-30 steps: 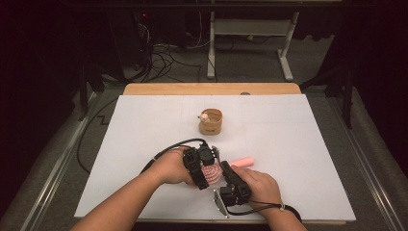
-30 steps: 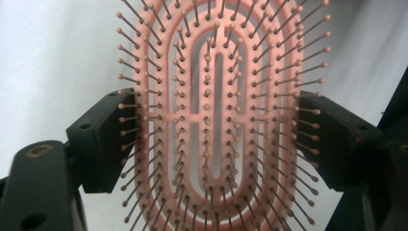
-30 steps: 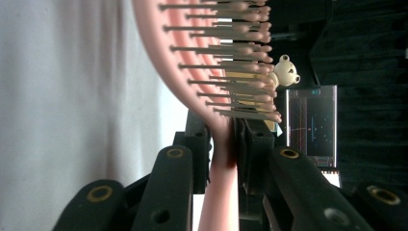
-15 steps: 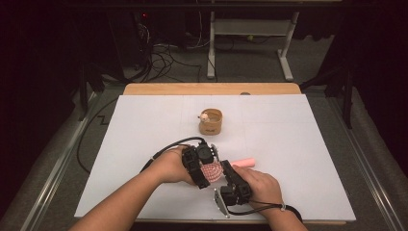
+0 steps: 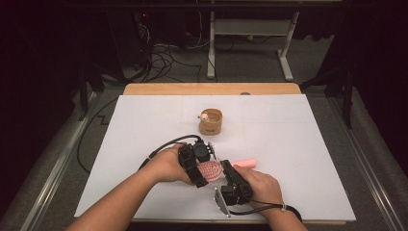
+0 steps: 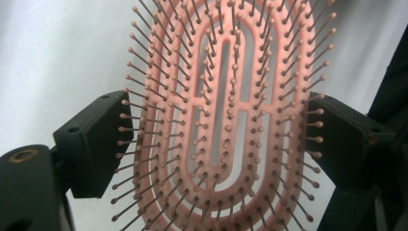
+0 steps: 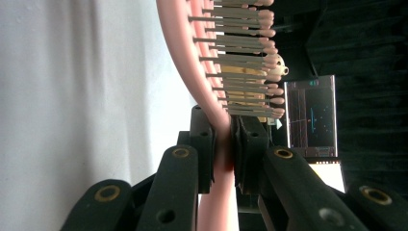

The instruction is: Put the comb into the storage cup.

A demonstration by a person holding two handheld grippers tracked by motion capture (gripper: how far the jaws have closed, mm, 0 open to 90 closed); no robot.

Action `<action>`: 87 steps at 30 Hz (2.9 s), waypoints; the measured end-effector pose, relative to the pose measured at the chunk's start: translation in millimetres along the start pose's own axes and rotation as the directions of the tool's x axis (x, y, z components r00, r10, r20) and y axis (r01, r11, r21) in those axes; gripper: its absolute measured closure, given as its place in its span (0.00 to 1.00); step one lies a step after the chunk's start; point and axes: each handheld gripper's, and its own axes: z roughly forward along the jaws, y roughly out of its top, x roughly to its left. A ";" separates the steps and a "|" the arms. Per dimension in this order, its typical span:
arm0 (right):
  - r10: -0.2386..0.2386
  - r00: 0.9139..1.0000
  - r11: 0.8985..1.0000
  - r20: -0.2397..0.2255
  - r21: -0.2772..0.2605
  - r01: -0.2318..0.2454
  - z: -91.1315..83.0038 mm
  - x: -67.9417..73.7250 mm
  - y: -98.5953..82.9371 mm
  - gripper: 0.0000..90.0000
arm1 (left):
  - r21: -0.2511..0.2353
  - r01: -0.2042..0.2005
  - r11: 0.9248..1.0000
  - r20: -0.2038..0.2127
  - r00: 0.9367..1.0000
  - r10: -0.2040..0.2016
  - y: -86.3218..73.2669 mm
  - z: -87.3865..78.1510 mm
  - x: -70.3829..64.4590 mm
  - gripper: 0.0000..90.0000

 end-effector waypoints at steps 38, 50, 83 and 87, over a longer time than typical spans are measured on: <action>0.037 0.999 0.998 0.003 0.042 -0.037 1.7 -4.4 -17.9 0.90 | -0.045 0.056 0.997 -0.026 0.998 -0.057 -37.4 -4.8 13.4 0.05; 0.061 0.998 0.996 -0.004 0.072 -0.060 0.9 -5.6 -27.4 0.90 | -0.063 0.148 0.987 -0.028 0.988 -0.150 -73.0 10.5 34.6 0.04; 0.103 0.995 0.988 0.015 0.111 -0.104 -1.8 -11.3 -37.9 0.90 | -0.571 0.332 0.751 0.019 0.920 -0.392 -156.6 15.1 58.5 0.00; 0.112 0.993 0.987 0.021 0.111 -0.114 -1.9 -12.4 -38.7 0.90 | -0.639 0.331 0.694 0.010 0.906 -0.423 -162.9 19.3 56.4 0.00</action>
